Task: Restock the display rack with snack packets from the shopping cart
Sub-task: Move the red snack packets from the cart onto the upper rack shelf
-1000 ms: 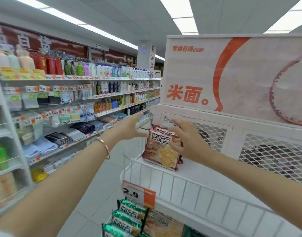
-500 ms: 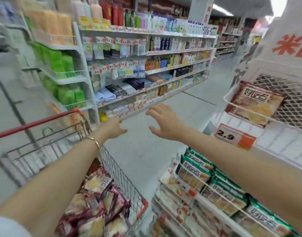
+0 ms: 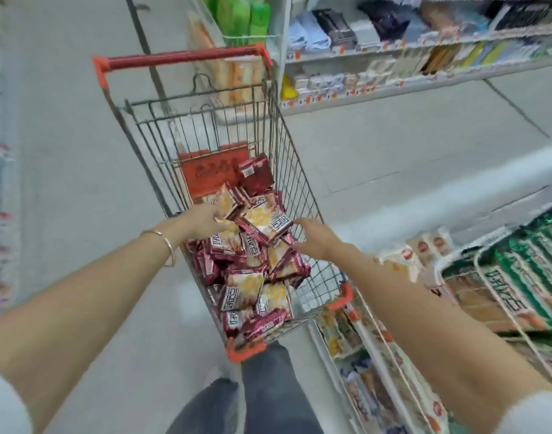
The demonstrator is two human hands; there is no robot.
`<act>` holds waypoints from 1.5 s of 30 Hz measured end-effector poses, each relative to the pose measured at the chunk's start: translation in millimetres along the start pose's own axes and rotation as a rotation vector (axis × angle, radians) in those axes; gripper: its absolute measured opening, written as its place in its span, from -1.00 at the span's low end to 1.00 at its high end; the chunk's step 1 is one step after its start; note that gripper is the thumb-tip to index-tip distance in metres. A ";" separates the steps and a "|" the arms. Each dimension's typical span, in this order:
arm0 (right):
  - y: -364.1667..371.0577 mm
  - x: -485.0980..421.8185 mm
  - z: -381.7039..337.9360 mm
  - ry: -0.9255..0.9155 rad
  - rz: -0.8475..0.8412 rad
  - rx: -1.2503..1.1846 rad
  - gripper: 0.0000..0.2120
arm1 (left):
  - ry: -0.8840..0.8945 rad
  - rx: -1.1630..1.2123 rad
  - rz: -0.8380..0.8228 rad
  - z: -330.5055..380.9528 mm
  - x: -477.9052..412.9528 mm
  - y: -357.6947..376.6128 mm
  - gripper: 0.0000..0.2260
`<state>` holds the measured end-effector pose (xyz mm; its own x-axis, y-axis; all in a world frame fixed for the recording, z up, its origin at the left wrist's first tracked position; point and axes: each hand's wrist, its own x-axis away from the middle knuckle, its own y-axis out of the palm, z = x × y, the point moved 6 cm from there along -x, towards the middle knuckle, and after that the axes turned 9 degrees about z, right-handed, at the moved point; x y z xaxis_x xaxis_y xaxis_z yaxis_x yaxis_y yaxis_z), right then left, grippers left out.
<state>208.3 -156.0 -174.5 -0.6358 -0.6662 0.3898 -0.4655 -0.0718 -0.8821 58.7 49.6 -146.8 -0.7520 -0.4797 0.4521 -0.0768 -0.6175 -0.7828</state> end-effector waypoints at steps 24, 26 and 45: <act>42.9 -127.2 36.2 0.185 -0.194 -0.745 -0.63 | -0.443 0.672 0.174 -26.8 -67.8 53.4 -0.38; 23.5 -132.0 24.2 -0.010 -0.380 -0.692 -0.70 | -0.415 0.655 -0.003 -16.4 -69.7 62.3 -0.24; 158.3 -118.8 53.9 0.351 -0.099 -0.334 -0.83 | -0.674 1.335 0.083 -56.7 -26.1 83.9 -0.53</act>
<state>243.3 -128.2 -374.8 -0.7208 -0.3738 0.5837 -0.6696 0.1579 -0.7257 34.8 45.7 -248.6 -0.2604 -0.5008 0.8255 0.8678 -0.4961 -0.0272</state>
